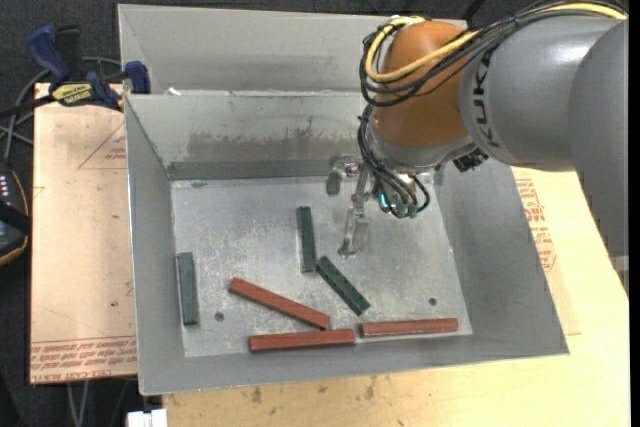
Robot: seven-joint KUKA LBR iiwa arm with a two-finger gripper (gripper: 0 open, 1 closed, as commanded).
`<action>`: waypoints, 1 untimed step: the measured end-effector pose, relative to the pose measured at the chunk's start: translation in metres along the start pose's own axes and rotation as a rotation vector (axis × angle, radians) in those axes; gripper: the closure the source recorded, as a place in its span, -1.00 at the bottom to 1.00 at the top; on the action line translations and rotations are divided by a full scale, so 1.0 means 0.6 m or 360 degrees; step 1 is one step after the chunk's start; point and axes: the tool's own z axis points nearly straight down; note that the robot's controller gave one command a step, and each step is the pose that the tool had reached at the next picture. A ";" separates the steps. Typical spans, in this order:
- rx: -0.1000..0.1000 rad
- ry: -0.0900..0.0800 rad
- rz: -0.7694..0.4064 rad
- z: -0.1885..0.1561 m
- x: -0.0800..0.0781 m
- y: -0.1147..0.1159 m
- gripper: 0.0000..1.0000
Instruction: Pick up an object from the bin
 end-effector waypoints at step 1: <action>-0.0007 -0.0014 -0.0039 -0.035 0.040 0.176 -1.00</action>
Offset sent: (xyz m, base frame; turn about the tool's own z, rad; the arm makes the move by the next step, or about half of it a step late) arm -0.0231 0.0988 0.0209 -0.0145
